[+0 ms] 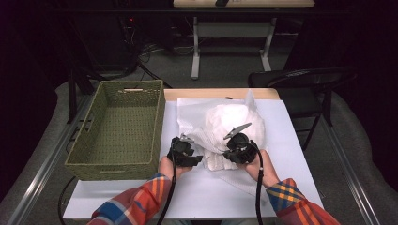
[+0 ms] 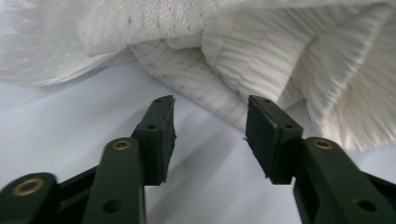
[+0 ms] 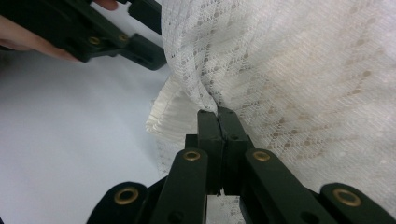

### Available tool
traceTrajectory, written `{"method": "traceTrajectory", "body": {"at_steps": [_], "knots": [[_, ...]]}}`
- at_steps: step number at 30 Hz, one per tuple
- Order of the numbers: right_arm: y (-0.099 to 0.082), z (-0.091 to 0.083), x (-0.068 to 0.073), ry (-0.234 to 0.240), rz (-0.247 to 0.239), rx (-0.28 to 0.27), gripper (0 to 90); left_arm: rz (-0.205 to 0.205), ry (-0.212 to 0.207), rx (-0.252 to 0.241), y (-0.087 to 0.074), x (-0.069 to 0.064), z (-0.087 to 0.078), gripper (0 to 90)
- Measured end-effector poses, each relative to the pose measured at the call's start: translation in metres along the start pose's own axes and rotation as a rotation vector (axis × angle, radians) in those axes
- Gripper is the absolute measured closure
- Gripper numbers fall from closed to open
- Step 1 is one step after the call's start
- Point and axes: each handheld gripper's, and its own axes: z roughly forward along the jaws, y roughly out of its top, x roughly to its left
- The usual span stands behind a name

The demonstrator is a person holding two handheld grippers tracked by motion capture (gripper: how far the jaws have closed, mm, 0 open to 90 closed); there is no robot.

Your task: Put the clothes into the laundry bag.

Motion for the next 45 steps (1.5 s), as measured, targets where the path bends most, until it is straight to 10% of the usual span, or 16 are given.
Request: {"method": "traceTrajectory", "body": {"at_steps": [13, 18, 45], "knots": [[0.000, -0.001, 0.001, 0.000, -0.003, -0.004, 90.0, 0.021, 0.122, -0.032, 0.012, -0.002, 0.019, 68.4], [0.000, -0.001, 0.001, 0.000, -0.006, -0.003, 89.9, 0.044, 0.102, -0.047, 0.012, -0.002, 0.021, 88.8], [-0.003, -0.003, -0.007, -0.074, 0.001, 0.010, 90.0, 0.162, -0.006, 0.003, -0.048, -0.026, -0.051, 90.0]]}}
